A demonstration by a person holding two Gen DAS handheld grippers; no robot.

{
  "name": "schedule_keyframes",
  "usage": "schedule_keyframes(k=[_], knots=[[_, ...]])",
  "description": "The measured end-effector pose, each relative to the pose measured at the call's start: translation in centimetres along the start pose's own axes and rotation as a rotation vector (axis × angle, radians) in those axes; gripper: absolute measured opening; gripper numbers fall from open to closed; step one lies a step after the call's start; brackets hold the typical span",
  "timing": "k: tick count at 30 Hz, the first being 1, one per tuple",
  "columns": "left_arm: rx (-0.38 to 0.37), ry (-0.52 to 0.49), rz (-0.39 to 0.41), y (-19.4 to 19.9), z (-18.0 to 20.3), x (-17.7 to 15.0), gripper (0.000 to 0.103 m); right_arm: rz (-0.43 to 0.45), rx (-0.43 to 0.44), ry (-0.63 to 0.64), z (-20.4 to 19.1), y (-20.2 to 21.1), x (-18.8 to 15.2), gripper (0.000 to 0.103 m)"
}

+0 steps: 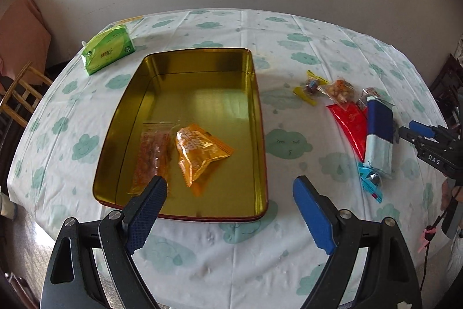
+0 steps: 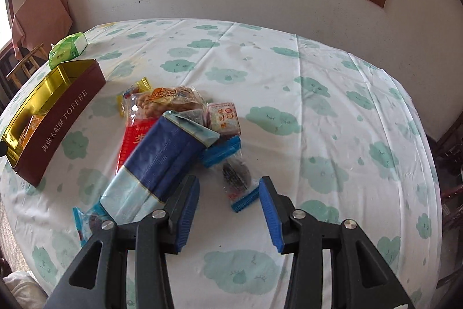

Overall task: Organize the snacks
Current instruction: 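Grasp the blue-wrapped cookie packet with the right tool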

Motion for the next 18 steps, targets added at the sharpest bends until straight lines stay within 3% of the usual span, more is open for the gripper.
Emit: schedule_keyframes(k=[9, 14, 17, 18], knots=[[-0.066, -0.16, -0.023, -1.2, 6.5, -0.7, 0.086, 0.001, 0.004, 0.097, 0.2, -2.8, 1.3, 0.044], [-0.088, -0.201, -0.045, -2.3, 8.8, -1.1, 0.086, -0.001, 0.018, 0.117, 0.3, -3.8, 1.7, 0.044], [-0.099, -0.216, -0.055, -2.8, 9.8, -1.3, 0.086, 0.018, 0.034, 0.104, 0.3, -3.7, 1.7, 0.037], [-0.101, -0.222, -0.056, -2.9, 10.0, -1.4, 0.086, 0.02, 0.037, 0.097, 0.3, -3.7, 1.7, 0.028]])
Point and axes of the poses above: each gripper's, at about its wrist camera, not at the fingertips, and y roughly against the way its jaws point, z to its right, x to its top, the point moved 10 cm from there along -y, roughly the way its jaws point, and after that the axes turned 15 degrees about -z, right-handed, at the moved point
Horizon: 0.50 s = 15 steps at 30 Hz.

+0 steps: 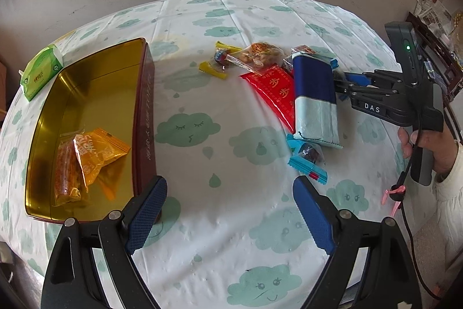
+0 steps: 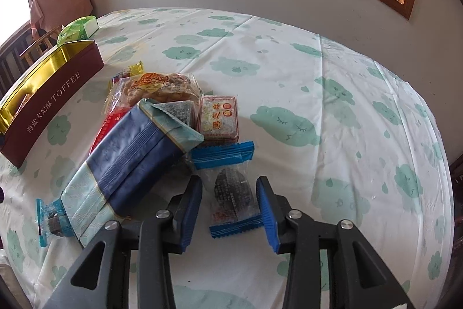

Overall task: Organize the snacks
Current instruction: 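Grasp the blue-wrapped cookie packet with the right tool, then grasp the teal-wrapped candy with the left tool while the right tool holds the cookie packet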

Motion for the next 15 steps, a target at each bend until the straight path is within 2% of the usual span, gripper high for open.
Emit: schedule_keyframes(k=[4, 15], knots=[[-0.021, -0.019, -0.005, -0.6, 1.3, 0.1, 0.086, 0.019, 0.009, -0.056, 0.6, 0.3, -0.6, 0.028], [-0.054, -0.099, -0.013, -1.7, 5.1, 1.0, 0.086, 0.03, -0.132, -0.336, 7.0, 1.7, -4.7, 0.027]])
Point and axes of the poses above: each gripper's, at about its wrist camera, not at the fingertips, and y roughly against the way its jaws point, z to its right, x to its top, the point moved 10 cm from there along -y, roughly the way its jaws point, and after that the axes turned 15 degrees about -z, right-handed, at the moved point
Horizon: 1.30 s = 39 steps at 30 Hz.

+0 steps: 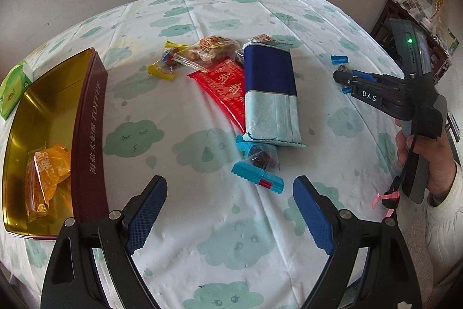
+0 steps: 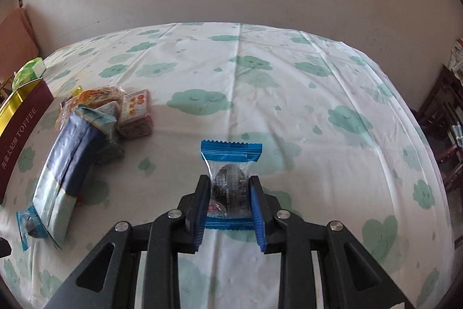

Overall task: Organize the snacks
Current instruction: 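Grasp the teal-wrapped candy with the left tool while the right tool holds the cookie packet, then carry the teal candy into the gold tin and open the left tool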

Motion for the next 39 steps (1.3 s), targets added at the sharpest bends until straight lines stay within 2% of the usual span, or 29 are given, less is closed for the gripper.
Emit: schedule_keyframes(k=[2, 6, 12, 17, 19, 30, 39], knots=[[-0.003, 0.0, -0.008, -0.4, 0.3, 0.5, 0.084, -0.001, -0.006, -0.016, 0.7, 0.1, -0.3, 0.027], [-0.016, 0.005, -0.037, -1.7, 0.8, 1.2, 0.069, -0.003, -0.006, -0.022, 1.0, 0.1, -0.4, 0.027], [-0.041, 0.016, -0.082, -3.4, 1.1, 1.6, 0.053, -0.004, 0.007, -0.028, 1.0, 0.0, -0.4, 0.028], [-0.041, 0.015, -0.073, -3.5, 1.2, 2.0, 0.045, -0.005, 0.009, -0.028, 1.0, 0.0, -0.4, 0.029], [-0.042, 0.009, -0.07, -3.4, 1.3, 2.0, 0.037, -0.005, 0.008, -0.027, 1.0, 0.0, -0.4, 0.029], [-0.052, 0.016, -0.093, -3.0, 0.8, 0.9, 0.035, -0.005, 0.011, -0.029, 0.9, 0.0, -0.4, 0.029], [-0.045, 0.019, -0.081, -1.2, -0.3, -0.5, 0.034, -0.005, 0.01, -0.028, 0.9, 0.0, -0.5, 0.029]])
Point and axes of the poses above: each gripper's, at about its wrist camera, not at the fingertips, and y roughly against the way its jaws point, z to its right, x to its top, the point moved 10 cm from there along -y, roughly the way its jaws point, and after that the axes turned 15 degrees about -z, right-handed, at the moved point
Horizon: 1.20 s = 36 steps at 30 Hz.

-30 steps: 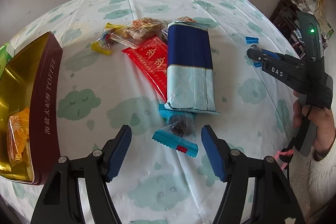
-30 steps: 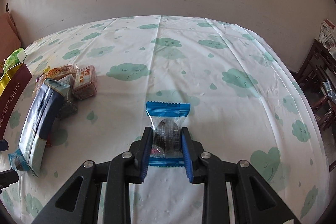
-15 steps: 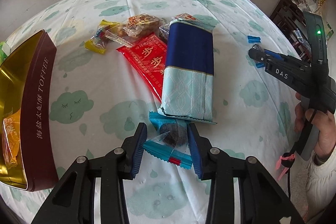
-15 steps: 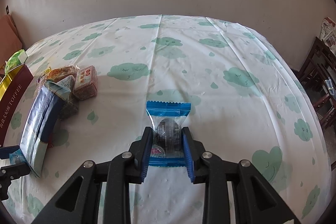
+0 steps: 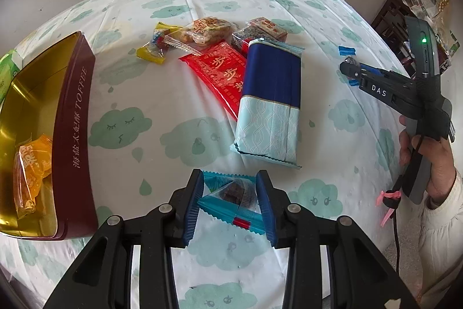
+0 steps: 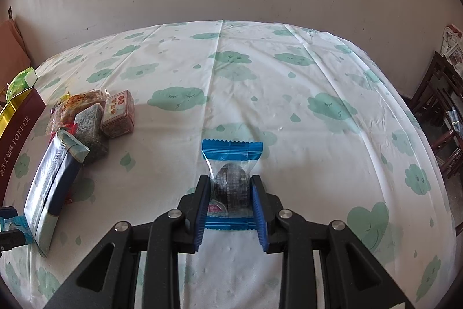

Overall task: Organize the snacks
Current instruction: 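Carry the teal candy into the gold tin and open the left tool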

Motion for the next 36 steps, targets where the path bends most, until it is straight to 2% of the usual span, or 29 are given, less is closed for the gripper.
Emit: schedule_keyframes(k=[5, 6, 7, 11, 14, 18, 21, 25, 27, 32, 36], knots=[[0.009, 0.019, 0.025, 1.3, -1.1, -0.2, 0.033, 0.0, -0.001, 0.0, 0.0, 0.0, 0.0, 0.029], [0.01, 0.024, 0.032, 1.6, -1.4, -0.2, 0.029, 0.0, 0.0, 0.0, 0.0, 0.0, 0.0, 0.029], [0.007, 0.029, 0.038, 1.9, -1.6, -0.1, 0.018, 0.0, -0.001, 0.0, 0.0, 0.0, 0.0, 0.029], [-0.025, 0.052, 0.054, 3.0, -2.6, 0.1, 0.011, 0.0, -0.001, 0.0, 0.0, 0.0, 0.0, 0.029], [-0.019, 0.053, 0.065, 3.4, -3.2, 0.3, 0.009, 0.0, -0.002, 0.001, 0.0, -0.1, 0.0, 0.029], [-0.05, 0.063, 0.029, 2.6, -3.5, -0.2, 0.01, -0.001, -0.001, 0.0, -0.1, -0.1, 0.0, 0.029], [-0.051, 0.076, 0.0, 2.0, -3.8, -1.1, 0.013, -0.001, -0.001, 0.0, -0.1, -0.1, -0.1, 0.029], [-0.013, 0.092, 0.019, 3.1, -4.7, -2.3, 0.033, -0.001, -0.001, 0.0, -0.1, -0.1, 0.0, 0.03], [0.002, 0.083, 0.026, 3.6, -5.1, -2.9, 0.039, -0.001, -0.001, 0.0, -0.1, -0.1, 0.0, 0.03], [0.062, 0.067, 0.012, 3.5, -6.4, -4.2, 0.04, -0.001, -0.001, -0.001, -0.1, -0.1, -0.1, 0.03], [0.052, 0.058, -0.012, 2.4, -6.0, -4.3, 0.042, -0.001, -0.001, -0.001, -0.1, -0.1, -0.1, 0.03]])
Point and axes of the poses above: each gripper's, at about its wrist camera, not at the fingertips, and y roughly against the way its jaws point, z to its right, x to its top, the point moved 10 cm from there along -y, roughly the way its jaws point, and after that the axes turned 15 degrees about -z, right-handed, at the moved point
